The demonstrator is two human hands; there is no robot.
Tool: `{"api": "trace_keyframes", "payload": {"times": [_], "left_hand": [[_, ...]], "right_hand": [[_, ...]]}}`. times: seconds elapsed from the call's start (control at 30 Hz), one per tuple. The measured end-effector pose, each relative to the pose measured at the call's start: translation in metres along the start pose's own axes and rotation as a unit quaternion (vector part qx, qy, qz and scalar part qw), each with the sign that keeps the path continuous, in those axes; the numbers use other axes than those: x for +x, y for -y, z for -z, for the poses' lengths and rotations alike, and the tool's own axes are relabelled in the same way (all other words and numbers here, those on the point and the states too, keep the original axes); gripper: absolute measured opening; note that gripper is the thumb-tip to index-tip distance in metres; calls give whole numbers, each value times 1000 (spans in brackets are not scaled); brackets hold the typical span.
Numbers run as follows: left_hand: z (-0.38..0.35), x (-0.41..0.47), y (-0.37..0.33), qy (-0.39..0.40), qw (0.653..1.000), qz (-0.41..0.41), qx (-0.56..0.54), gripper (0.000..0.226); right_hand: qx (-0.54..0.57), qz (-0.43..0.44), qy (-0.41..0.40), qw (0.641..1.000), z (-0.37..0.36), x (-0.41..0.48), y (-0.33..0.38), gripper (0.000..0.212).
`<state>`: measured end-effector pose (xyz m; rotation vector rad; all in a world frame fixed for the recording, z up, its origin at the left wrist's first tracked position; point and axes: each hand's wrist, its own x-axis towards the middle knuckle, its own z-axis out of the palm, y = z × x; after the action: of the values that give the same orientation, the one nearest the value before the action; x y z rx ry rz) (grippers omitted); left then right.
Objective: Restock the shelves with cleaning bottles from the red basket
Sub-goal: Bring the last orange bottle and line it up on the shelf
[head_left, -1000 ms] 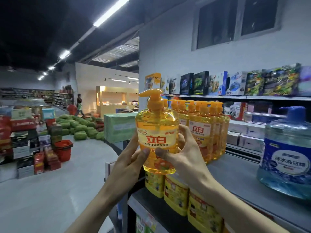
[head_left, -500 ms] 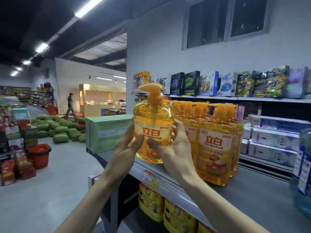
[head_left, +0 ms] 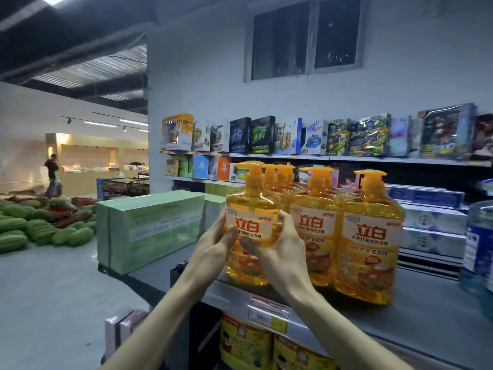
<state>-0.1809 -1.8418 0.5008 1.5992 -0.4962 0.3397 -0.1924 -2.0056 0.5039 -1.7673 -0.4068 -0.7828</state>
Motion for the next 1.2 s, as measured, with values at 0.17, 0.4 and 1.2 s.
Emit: {"api": "trace_keyframes", "payload": {"times": [0.17, 0.4, 1.2], "left_hand": [[4, 13, 10, 40, 999, 9, -4, 40], [11, 20, 22, 88, 996, 10, 7, 56], [11, 41, 47, 215, 975, -50, -3, 99]], "right_hand": [[-61, -8, -11, 998, -1, 4, -6, 67], [-93, -18, -12, 995, 0, -9, -6, 72], [-195, -62, 51, 978, 17, -31, -23, 61]]}}
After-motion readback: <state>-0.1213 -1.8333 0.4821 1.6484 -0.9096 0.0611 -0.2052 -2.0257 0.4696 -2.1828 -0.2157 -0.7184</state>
